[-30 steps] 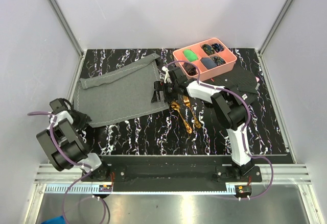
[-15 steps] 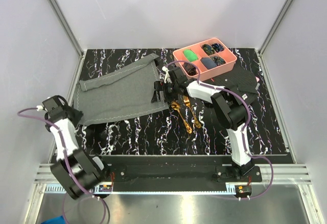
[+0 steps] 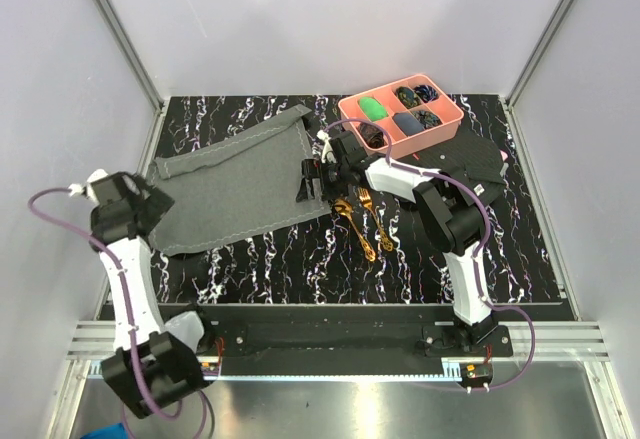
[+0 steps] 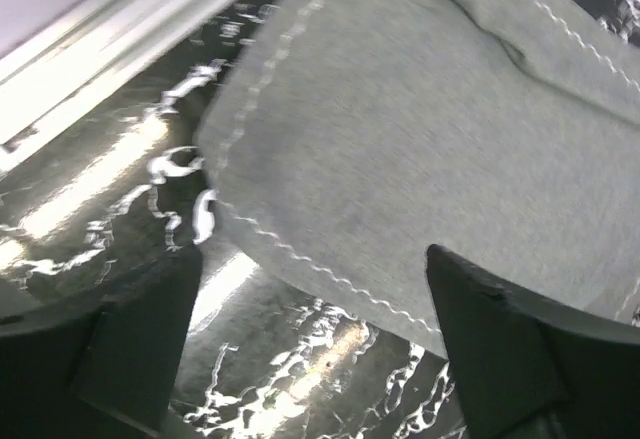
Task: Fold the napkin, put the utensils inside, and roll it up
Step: Flatten the napkin out
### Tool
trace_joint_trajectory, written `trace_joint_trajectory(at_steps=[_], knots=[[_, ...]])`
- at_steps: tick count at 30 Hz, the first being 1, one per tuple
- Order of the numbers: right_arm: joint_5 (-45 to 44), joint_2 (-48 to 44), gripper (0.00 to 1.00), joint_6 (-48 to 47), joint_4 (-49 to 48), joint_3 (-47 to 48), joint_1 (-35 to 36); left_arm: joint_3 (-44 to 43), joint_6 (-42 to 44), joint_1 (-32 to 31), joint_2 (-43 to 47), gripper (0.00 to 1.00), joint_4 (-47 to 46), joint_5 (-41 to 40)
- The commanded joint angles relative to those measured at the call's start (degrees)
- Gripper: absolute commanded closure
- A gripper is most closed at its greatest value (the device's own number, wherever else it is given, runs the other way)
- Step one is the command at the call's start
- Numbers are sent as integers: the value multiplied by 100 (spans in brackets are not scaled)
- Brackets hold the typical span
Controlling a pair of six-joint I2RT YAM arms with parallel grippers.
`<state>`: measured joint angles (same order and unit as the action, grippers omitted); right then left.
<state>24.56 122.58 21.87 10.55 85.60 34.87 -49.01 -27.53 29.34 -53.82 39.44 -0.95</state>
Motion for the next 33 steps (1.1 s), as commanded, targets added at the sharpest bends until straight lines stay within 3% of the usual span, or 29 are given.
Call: trace_joint_trajectory(at_steps=[1, 6, 13, 16, 24, 33], knots=[[84, -367, 1, -86, 185, 255, 55, -424, -287, -1104, -198, 1, -103, -931], [374, 2, 1, -7, 176, 597, 186, -600, -499, -2229, -645, 1, -437, -1363], [190, 178, 1, 125, 220, 440, 257, -688, -981, -3347, -1735, 1, -1262, -1181], [164, 134, 1, 125, 272, 142, 248, -951, -1123, -3418, -2377, 1, -1623, -742], [119, -384, 2, 265, 343, -869, 380, -2024, -894, -3418, -3458, 1, -2010, -512], [286, -1193, 3, 538, 466, -1845, 740, -1875, -1228, -3409, -3969, 1, -2406, -28]])
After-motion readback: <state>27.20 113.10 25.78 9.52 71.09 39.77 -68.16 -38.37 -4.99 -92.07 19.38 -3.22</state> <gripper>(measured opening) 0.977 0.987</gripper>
